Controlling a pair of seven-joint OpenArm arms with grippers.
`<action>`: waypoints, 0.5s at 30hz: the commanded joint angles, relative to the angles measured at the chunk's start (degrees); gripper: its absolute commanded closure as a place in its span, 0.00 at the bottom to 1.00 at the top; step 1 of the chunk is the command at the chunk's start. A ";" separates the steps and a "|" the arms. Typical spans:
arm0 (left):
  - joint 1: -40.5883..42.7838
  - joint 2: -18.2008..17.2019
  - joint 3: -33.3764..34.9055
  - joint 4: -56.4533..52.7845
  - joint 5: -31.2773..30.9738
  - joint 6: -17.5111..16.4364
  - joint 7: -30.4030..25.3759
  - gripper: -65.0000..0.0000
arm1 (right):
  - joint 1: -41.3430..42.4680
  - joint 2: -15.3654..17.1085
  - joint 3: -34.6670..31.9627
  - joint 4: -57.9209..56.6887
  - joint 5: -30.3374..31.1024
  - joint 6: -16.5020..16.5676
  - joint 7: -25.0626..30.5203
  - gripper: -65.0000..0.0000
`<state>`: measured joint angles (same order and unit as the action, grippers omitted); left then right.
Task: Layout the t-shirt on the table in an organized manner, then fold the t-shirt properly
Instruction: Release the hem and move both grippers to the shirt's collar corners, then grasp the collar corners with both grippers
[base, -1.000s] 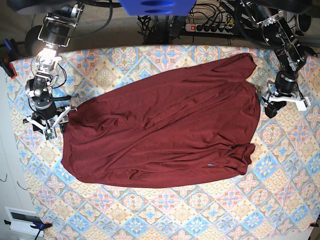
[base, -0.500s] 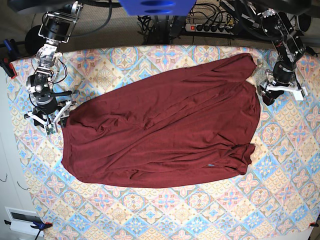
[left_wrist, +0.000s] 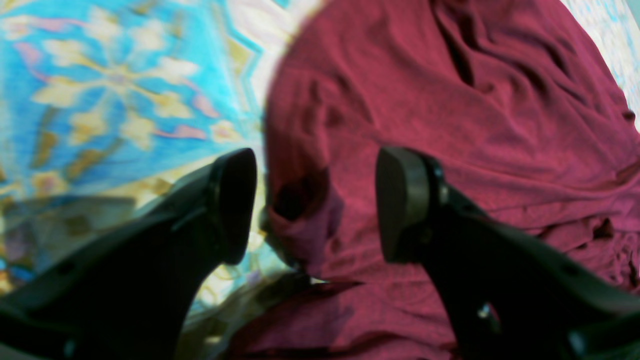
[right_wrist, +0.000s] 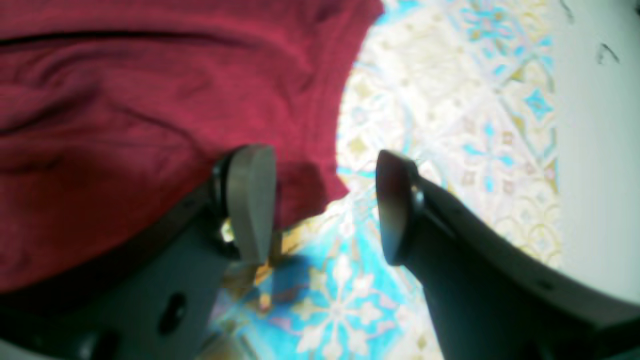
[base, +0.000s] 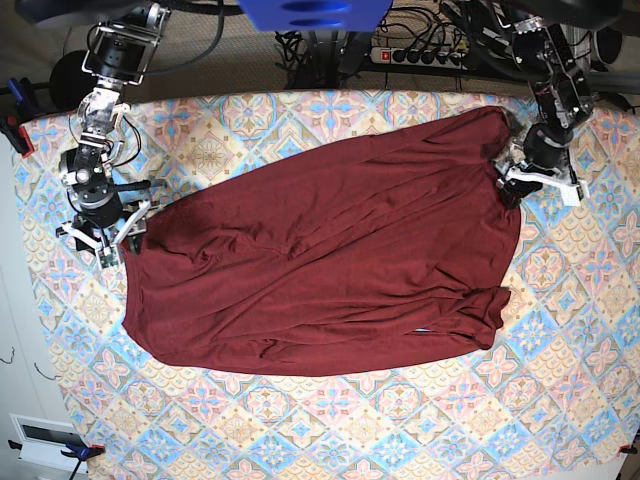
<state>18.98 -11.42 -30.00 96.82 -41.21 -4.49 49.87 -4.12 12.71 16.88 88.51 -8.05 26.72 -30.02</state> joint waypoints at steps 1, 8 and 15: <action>0.93 -0.84 -0.02 1.07 -0.68 -0.21 -0.68 0.43 | -0.58 1.05 0.30 1.82 0.36 -0.21 0.79 0.53; 1.11 -0.84 -0.02 1.16 -0.50 -0.21 -0.68 0.56 | -2.52 0.96 0.21 4.11 0.36 -0.21 0.79 0.53; 2.60 -0.93 -0.20 1.07 -0.50 -0.21 -0.68 0.87 | -2.61 0.96 0.21 4.11 0.36 -0.21 0.79 0.53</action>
<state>21.96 -11.53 -29.95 96.86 -40.99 -4.43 50.17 -7.60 12.73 16.88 91.61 -8.29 26.85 -30.72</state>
